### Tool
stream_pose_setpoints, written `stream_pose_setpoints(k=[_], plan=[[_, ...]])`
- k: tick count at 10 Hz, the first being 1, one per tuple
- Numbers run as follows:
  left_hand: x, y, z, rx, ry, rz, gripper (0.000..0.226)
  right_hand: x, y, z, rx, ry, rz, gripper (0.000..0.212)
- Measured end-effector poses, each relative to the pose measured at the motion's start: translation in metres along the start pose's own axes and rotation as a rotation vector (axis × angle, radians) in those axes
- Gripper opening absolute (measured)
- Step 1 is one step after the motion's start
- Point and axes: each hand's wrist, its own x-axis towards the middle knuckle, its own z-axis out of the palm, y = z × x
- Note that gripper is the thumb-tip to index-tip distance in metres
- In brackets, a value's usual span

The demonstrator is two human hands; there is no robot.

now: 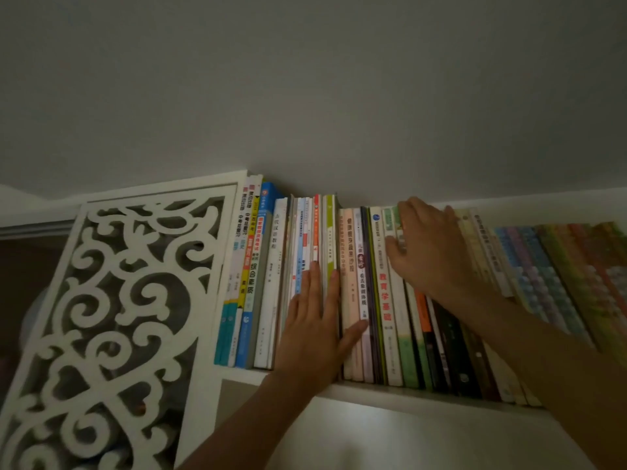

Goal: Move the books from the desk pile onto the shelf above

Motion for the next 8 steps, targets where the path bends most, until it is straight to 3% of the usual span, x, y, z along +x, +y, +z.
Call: stream_pose_setpoints(k=[1,2,3,5,7,8], plan=[[0.0,-0.005,-0.008,-0.021,0.006,0.028,0.071,-0.005,-0.004,0.004,-0.129,0.011,0.008,0.06],[0.003,-0.034,-0.022,0.073,0.121,-0.031,0.061,-0.01,-0.027,0.021,-0.171,-0.023,-0.13,0.064],[-0.001,-0.068,-0.024,0.098,0.09,-0.091,0.063,-0.013,-0.048,0.043,-0.13,-0.062,-0.152,0.056],[-0.006,-0.086,-0.003,0.107,0.147,-0.046,0.066,-0.025,-0.062,0.053,-0.038,-0.001,-0.062,0.056],[-0.005,-0.071,-0.024,0.075,0.034,-0.099,0.076,-0.031,-0.067,0.026,-0.01,-0.191,-0.046,0.057],[-0.016,-0.04,-0.042,-0.351,0.073,-0.159,0.064,-0.059,-0.075,-0.002,0.199,-0.188,-0.074,0.059]])
